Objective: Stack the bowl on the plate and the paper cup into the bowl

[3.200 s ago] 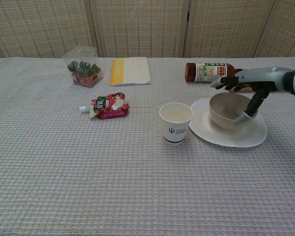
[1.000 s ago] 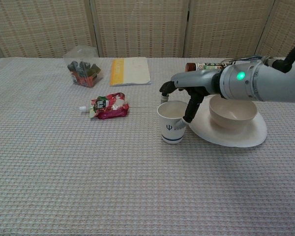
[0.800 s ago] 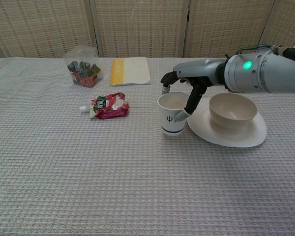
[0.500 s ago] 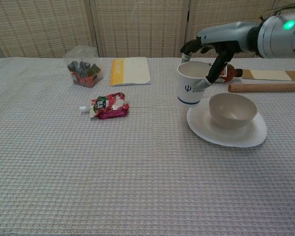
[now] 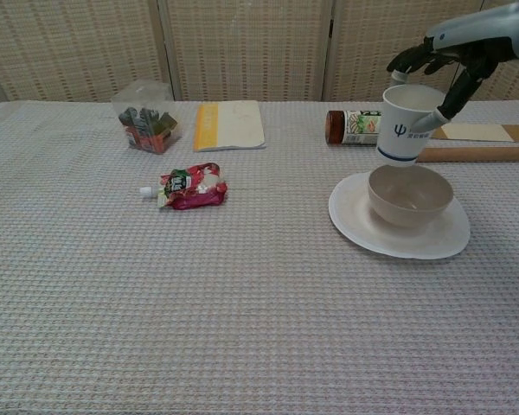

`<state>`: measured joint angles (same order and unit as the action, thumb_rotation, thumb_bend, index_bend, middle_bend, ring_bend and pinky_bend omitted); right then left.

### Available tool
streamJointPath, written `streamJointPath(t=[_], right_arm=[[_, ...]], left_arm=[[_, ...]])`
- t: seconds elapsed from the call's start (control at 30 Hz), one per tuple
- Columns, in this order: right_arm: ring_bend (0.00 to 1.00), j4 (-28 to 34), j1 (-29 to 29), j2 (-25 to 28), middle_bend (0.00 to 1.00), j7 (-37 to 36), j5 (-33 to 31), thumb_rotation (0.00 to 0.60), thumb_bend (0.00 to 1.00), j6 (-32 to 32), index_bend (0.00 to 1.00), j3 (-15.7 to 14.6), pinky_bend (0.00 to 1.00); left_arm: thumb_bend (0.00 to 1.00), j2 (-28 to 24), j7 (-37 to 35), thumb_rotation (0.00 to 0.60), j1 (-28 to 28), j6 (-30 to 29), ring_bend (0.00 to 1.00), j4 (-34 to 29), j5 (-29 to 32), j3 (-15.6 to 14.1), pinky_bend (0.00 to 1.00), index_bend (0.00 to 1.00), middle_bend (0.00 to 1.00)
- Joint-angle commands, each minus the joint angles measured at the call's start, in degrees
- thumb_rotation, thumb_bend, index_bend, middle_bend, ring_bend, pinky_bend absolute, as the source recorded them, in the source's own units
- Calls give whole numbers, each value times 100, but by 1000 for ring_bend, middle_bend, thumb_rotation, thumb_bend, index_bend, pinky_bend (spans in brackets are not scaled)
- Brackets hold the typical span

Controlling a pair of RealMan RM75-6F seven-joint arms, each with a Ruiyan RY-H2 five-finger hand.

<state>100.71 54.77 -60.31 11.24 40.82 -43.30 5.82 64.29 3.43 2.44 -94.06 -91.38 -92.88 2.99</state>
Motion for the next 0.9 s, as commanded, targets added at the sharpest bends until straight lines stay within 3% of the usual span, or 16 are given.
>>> streamJointPath(t=[0.03,0.4,0.9], right_arm=[[0,-64,-117,70,0,-79,139,600,276,119,396,-83,0],[0,-437,-340,-29,0,-325,502,600,283,459,396,-190,0],[0,-895,-201,-603,0,-51,414,600,284,480,396,-210,0]], left_arm=[[254,12,32,600,9,14,0,-9,-14,-12,163,68,0],[255,31,57,600,37,48,0,-5,-5,-14,163,67,0],[254,-12,-28,600,5,-32,0,-10,6,-12,163,68,0]])
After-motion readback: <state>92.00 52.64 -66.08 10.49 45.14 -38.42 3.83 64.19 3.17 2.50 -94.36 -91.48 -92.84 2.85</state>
